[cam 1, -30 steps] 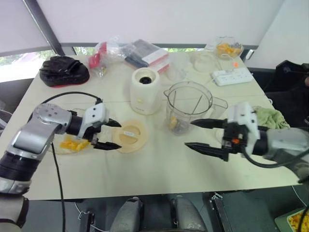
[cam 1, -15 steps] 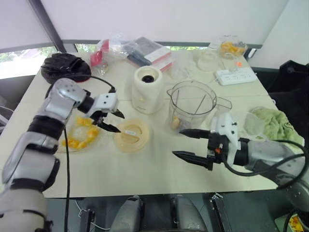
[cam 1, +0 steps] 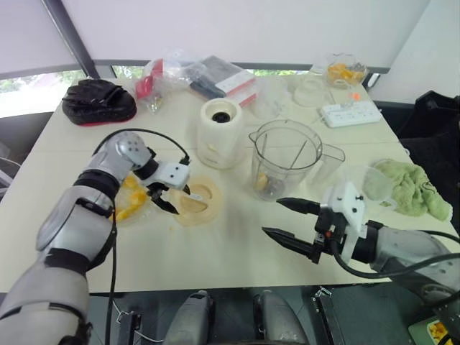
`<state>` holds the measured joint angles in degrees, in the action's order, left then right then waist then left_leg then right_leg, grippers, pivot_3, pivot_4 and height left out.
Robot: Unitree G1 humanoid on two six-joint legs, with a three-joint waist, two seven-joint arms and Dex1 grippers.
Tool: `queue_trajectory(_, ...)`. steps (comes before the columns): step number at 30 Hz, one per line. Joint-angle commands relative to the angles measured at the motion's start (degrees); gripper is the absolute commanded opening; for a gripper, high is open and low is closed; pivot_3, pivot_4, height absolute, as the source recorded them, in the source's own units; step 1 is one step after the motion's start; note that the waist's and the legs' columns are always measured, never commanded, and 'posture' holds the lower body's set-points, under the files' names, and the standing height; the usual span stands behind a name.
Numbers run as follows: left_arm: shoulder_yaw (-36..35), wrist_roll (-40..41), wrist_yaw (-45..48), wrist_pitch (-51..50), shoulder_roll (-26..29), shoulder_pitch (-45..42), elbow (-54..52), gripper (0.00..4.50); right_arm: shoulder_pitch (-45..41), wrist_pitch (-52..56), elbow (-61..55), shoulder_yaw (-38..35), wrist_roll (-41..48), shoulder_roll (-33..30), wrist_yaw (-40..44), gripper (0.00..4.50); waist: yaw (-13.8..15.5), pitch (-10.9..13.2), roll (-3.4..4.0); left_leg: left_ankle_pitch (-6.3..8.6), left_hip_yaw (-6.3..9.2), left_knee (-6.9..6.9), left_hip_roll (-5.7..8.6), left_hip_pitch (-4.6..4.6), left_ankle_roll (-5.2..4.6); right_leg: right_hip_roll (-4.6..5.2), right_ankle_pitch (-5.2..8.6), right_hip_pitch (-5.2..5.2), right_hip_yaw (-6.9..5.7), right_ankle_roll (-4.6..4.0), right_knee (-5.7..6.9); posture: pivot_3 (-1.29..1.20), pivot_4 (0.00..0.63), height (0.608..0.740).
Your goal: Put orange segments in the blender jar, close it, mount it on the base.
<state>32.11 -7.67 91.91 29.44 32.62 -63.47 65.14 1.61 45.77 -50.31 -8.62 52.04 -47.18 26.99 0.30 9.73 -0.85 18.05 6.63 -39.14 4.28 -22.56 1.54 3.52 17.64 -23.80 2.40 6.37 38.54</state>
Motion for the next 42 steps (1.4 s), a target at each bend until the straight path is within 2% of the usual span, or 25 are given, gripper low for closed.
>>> queue_trajectory(1, -2.2, -2.1, -1.3, 1.2, -0.9, -3.0, 2.5, 3.41, 0.0, -0.4, -3.2, -0.9, 1.2, 0.4, -1.3, 3.62, 0.0, 0.0, -0.01, 0.00, 0.00, -0.01, 0.00, 0.00, 0.00, 0.00, 0.00, 0.00, 0.00, 0.00, 0.01, 0.00, 0.150, 0.740)
queue_trajectory(13, -5.3, -5.9, -5.5, 0.1, -4.1, -5.5, 7.0, 3.41, -0.1, -0.4, -4.0, 0.0, 1.3, 0.2, -4.2, 3.62, -0.1, 0.0, -0.04, 0.01, -0.01, -0.05, 0.02, 0.03, -0.01, -0.01, 0.00, -0.03, 0.00, 0.01, 0.19, 0.00, 0.150, 0.740)
queue_trajectory(27, -3.9, -13.2, -11.6, -1.1, -7.8, -3.1, 9.3, 3.41, -0.7, -0.8, -4.3, 0.7, -1.9, 0.8, -6.5, 3.62, -0.1, 0.0, -0.08, 0.00, -0.06, -0.12, 0.05, 0.03, 0.00, -0.01, 0.00, -0.18, 0.03, 0.01, 0.53, 0.00, 0.150, 0.740)
queue_trajectory(30, -3.6, -14.8, -12.6, -1.5, -8.1, -3.0, 9.8, 2.56, -0.5, -0.6, -4.6, 0.7, -2.0, 1.0, -7.2, 3.62, -0.1, 0.0, -0.10, 0.00, -0.07, -0.13, 0.05, 0.04, 0.00, -0.01, 0.00, -0.17, 0.04, 0.01, 0.55, 0.00, 0.150, 0.740)
queue_trajectory(34, -3.6, -15.7, -13.2, -2.3, -8.5, -2.8, 10.0, 0.54, 0.1, -0.5, -5.0, 0.5, -2.2, 1.2, -7.9, 3.62, 0.0, -0.1, -0.15, 0.00, -0.07, -0.13, 0.06, 0.09, -0.01, 0.00, 0.00, -0.14, 0.05, 0.01, 0.58, 0.00, 0.150, 0.740)
queue_trajectory(35, -3.6, -15.8, -13.2, -2.4, -8.6, -2.8, 10.0, 0.20, 0.2, -0.5, -5.1, 0.5, -2.2, 1.2, -8.0, 3.62, 0.0, -0.1, -0.15, 0.01, -0.07, -0.13, 0.06, 0.13, -0.02, -0.01, 0.00, -0.10, 0.04, 0.01, 0.58, 0.00, 0.150, 0.740)
queue_trajectory(42, -5.9, -14.2, -13.8, -4.0, -8.7, -3.1, 9.8, 0.22, 1.4, -0.6, -5.2, 0.4, -2.1, 1.8, -8.7, 3.62, 0.0, -0.1, -0.17, 0.14, -0.06, -0.19, 0.06, 0.19, -0.27, -0.02, 0.00, -0.02, 0.04, 0.01, 0.63, 0.00, 0.150, 0.740)
